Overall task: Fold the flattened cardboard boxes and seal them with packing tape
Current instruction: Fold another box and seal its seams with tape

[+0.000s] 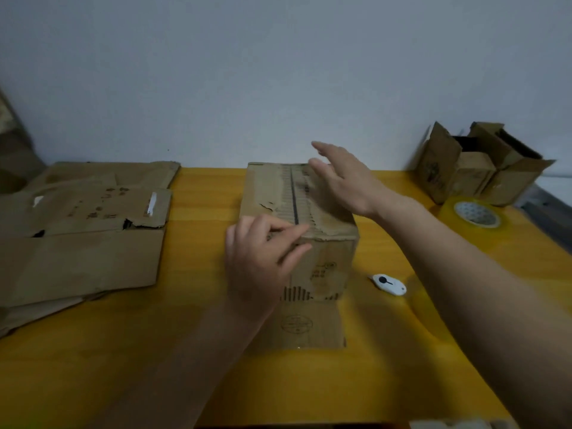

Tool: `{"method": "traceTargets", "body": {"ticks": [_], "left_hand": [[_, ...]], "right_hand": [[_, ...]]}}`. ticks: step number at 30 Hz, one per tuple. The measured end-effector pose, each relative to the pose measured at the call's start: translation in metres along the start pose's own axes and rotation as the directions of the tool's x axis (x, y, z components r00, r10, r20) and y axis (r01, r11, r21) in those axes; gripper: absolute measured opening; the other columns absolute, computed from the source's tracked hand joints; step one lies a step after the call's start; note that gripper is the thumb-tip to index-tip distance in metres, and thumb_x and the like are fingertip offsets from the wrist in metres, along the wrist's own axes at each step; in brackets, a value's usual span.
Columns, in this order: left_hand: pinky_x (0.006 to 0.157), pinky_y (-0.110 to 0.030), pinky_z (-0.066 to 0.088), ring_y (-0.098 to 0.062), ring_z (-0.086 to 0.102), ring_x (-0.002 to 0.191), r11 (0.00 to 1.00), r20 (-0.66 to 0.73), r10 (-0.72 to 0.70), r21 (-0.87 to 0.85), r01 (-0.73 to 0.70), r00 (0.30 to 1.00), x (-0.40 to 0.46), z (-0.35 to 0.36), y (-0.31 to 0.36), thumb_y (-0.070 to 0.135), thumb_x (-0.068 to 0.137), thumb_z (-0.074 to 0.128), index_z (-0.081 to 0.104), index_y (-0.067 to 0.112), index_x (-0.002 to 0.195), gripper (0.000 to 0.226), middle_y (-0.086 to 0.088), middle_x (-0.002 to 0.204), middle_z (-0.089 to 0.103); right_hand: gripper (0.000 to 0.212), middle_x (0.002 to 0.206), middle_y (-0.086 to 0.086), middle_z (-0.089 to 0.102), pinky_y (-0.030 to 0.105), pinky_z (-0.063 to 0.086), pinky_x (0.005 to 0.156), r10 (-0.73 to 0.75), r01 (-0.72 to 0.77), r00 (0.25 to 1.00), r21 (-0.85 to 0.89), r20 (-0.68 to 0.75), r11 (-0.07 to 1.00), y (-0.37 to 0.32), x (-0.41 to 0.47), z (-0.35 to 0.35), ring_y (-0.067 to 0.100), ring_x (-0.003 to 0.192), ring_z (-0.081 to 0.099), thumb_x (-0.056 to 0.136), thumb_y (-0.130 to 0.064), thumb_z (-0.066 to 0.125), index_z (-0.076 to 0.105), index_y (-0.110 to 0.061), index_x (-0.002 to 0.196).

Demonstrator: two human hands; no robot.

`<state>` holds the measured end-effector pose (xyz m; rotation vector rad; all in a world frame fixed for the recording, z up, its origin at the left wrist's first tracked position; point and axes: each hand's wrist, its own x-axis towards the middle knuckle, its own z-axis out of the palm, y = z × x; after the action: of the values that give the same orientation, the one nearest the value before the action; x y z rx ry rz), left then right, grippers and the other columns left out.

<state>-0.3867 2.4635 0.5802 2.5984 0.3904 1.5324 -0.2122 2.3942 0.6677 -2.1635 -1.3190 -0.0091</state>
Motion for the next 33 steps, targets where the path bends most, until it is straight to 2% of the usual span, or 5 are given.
{"method": "traceTargets", "body": {"ticks": [5,8,13,22,33], "left_hand": [[0.104,-0.053,0.037,-0.031,0.055,0.109,0.999,-0.069,0.029,-0.026,-0.031,0.997,-0.019,0.003,0.043,0.016,0.085,0.070,0.073,0.012,0.110,0.026,-0.016,0.112,0.063],[0.097,-0.030,0.042,-0.024,0.053,0.109,0.950,0.132,0.085,-0.310,-0.041,0.988,-0.042,0.015,0.085,0.009,0.089,0.062,0.069,0.008,0.115,0.027,-0.012,0.114,0.060],[0.101,-0.006,0.025,-0.006,0.042,0.124,0.865,0.586,-0.040,-0.385,0.321,0.809,-0.063,0.047,0.117,0.009,0.092,0.060,0.055,0.014,0.134,0.043,0.000,0.131,0.051],[0.111,-0.037,0.037,-0.017,0.036,0.139,0.635,0.844,-0.253,-0.224,0.739,0.473,-0.048,0.100,0.128,0.003,0.095,0.055,0.035,0.016,0.148,0.057,0.000,0.150,0.041],[0.072,-0.009,0.051,0.004,0.063,0.093,0.473,0.756,-0.263,-0.440,0.763,0.599,-0.034,0.034,0.129,0.000,0.091,0.060,0.066,0.009,0.112,0.024,0.003,0.112,0.066]], "right_hand": [[0.037,0.134,0.004,0.055,0.029,0.038,0.102,0.127,-0.116,0.988,0.122,-0.092,0.986,0.045,-0.101,-0.027,0.019,0.124,0.049,0.101,-0.027,0.044,0.052,-0.012,0.133],[0.008,0.111,0.001,0.065,0.039,0.048,0.094,0.253,-0.211,0.948,0.211,-0.196,0.954,0.073,-0.150,-0.030,0.020,0.106,0.060,0.094,-0.016,0.059,0.063,-0.020,0.100],[0.033,0.105,0.004,0.067,0.035,0.042,0.094,0.309,-0.261,0.929,0.234,-0.202,0.937,0.097,-0.205,-0.023,0.020,0.109,0.060,0.080,-0.015,0.074,0.047,-0.022,0.063],[0.049,0.149,-0.001,0.038,0.046,0.000,0.119,0.366,-0.332,0.930,-0.414,0.004,0.848,0.114,-0.252,-0.006,0.017,0.144,0.019,0.089,-0.030,0.063,0.045,-0.021,0.135],[0.056,0.130,0.005,0.058,0.037,0.045,0.099,0.297,-0.300,0.951,0.035,0.082,0.953,0.078,-0.244,-0.021,0.023,0.119,0.053,0.077,-0.034,0.076,0.056,-0.019,0.128]]}}
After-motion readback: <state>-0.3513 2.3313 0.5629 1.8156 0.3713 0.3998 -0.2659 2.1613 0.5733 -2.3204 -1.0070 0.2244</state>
